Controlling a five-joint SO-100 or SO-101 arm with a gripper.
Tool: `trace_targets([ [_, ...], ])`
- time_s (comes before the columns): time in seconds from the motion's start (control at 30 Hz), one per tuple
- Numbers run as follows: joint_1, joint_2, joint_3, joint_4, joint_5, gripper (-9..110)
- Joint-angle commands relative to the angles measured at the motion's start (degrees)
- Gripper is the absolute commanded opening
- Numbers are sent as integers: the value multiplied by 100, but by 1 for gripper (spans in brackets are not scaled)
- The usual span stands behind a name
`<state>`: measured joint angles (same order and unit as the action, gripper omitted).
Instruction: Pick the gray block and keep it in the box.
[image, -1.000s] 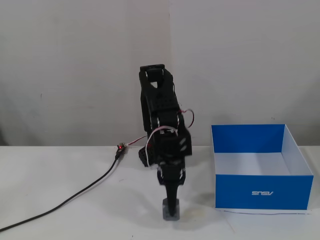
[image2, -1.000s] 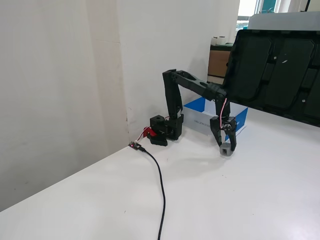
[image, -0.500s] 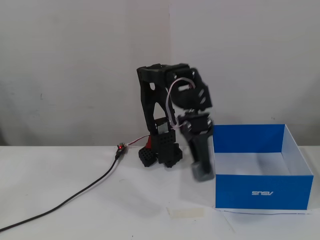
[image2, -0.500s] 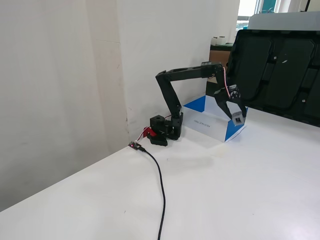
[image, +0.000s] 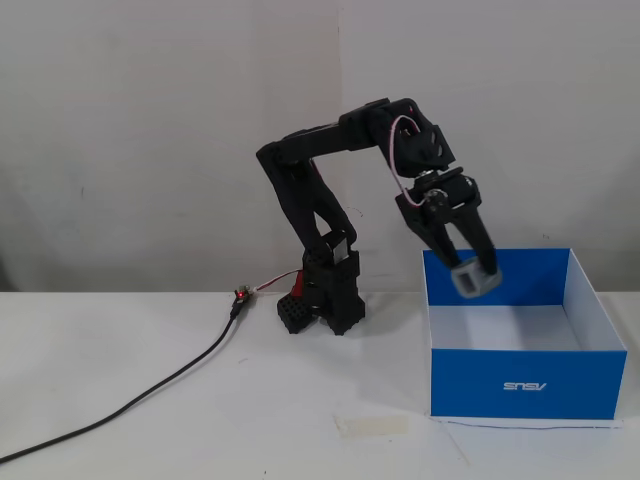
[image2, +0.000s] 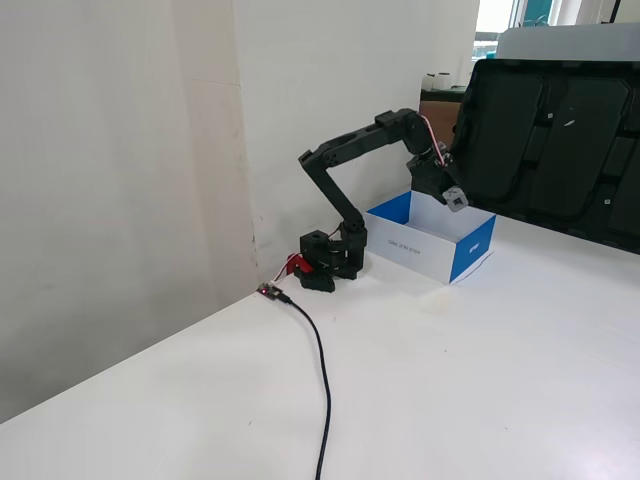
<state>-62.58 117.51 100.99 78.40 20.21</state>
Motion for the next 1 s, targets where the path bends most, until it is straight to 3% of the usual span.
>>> trace_targets([
  [0.0,-563,343,105,-237,79,6],
  [0.3,-1257,18,562,-765,18,7],
  [0.4,-1345,-149,580,-835,0,14],
  [0.8,-1257,-229,510,-844,-255,9],
  [0.97,-1195,-141,519,-817,-281,16],
])
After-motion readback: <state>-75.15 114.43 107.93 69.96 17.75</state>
